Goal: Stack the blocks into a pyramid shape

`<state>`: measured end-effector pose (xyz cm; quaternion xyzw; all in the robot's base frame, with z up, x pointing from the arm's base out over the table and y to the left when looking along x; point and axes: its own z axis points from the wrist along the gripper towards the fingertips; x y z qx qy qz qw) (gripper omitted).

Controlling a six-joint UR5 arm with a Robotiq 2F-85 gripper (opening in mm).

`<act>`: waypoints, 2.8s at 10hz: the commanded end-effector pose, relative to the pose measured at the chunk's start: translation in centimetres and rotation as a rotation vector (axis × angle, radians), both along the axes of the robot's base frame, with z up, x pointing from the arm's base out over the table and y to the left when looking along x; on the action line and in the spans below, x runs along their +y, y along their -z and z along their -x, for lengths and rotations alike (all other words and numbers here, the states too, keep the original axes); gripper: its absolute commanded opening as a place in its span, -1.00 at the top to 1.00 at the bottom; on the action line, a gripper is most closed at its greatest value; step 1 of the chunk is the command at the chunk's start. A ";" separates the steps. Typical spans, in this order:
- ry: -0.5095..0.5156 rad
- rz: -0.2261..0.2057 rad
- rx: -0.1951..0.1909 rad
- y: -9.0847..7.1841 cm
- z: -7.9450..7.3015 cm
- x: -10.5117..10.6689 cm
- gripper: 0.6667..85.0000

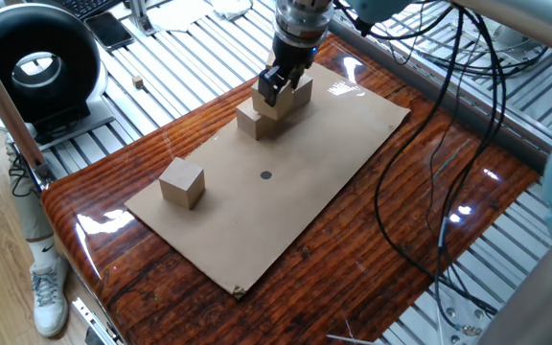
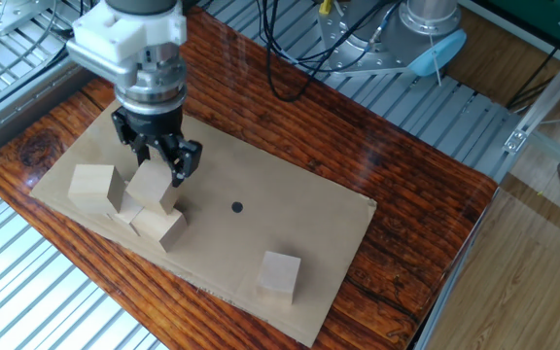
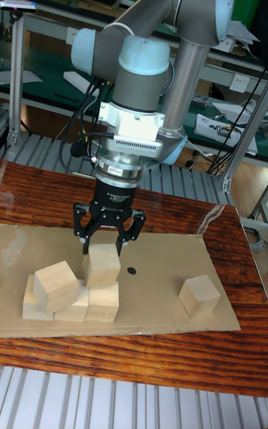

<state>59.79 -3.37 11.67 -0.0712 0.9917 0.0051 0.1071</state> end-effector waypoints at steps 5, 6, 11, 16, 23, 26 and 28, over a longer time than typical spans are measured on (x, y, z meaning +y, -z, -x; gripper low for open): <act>0.006 0.019 -0.043 0.0 -1.9 -0.2 -0.10; 0.007 0.016 -0.049 0.1 -2.4 -0.1 -0.07; 0.009 -0.003 -0.061 1.1 -3.6 0.0 -0.11; -0.014 0.000 -0.068 1.0 -3.7 0.0 -0.76; -0.055 0.022 -0.054 -1.0 -0.7 -0.1 -0.43; -0.156 0.170 -0.066 -1.6 -0.8 -3.2 0.99; -0.250 0.250 -0.060 -1.9 -0.6 -4.7 0.99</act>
